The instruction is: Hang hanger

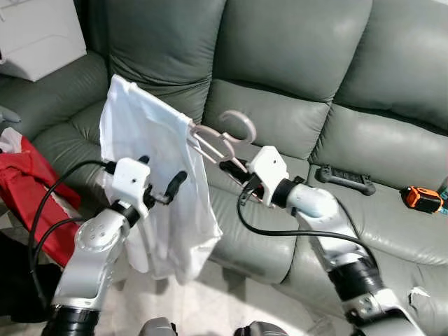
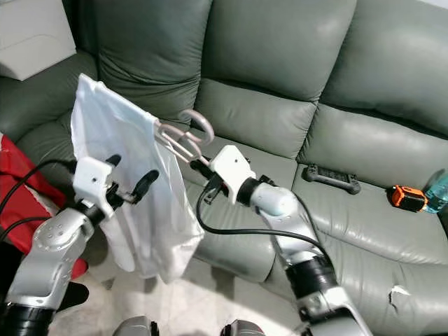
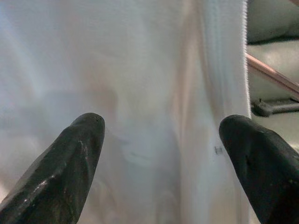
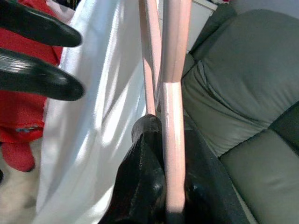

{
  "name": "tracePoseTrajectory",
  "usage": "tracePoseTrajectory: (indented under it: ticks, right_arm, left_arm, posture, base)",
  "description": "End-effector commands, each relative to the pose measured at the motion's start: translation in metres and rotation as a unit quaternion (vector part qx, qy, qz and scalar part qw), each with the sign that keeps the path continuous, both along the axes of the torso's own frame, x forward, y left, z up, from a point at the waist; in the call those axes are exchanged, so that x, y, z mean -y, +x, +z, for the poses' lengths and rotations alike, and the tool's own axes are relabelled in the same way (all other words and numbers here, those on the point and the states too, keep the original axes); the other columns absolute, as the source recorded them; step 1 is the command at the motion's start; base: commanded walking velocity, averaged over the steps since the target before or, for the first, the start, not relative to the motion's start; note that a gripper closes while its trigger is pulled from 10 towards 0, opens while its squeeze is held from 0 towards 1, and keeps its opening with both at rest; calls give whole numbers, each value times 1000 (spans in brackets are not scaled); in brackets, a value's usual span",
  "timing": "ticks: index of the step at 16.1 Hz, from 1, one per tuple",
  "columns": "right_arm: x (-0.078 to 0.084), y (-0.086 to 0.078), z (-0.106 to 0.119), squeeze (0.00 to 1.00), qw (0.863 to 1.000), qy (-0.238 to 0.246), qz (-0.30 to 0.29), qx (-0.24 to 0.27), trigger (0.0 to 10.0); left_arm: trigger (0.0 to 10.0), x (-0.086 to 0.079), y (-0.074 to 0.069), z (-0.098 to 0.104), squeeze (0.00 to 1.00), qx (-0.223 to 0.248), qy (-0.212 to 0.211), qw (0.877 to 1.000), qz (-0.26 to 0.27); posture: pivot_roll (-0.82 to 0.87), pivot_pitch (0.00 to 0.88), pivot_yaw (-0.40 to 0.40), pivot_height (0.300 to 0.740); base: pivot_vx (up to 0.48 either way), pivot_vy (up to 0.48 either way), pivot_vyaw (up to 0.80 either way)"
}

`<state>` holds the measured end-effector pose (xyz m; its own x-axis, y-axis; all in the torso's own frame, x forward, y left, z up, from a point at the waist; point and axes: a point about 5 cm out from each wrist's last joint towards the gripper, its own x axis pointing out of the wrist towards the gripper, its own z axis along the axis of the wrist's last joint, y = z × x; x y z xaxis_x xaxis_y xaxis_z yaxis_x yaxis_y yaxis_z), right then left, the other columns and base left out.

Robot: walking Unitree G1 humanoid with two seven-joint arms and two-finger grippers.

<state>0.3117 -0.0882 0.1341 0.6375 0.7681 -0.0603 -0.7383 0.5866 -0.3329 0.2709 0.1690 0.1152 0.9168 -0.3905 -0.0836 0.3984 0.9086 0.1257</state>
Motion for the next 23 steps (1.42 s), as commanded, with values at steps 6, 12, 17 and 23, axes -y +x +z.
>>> tracePoseTrajectory:
  ticks: [6,12,17,23]
  right_arm:
    - [10,45,21,0,997,-39,-50,54,10000]
    - [-43,43,38,0,997,40,32,59,10000]
    - [-66,27,51,0,990,83,103,53,10000]
    - [-64,-1,55,0,982,77,164,48,10000]
  left_arm:
    - [10000,0,4,2,0,12,49,999,-6]
    - [10000,10,9,-1,0,-12,-6,1000,6]
    - [10000,11,17,-6,0,-19,6,999,31]
    - [0,-5,26,-12,0,-10,19,994,108]
  posture:
    - [0,0,-10,740]
    - [-5,0,-19,740]
    - [-30,0,-15,740]
    - [-57,0,-27,740]
  base:
    - [0,0,0]
    - [0,0,0]
    - [0,0,0]
    - [0,0,0]
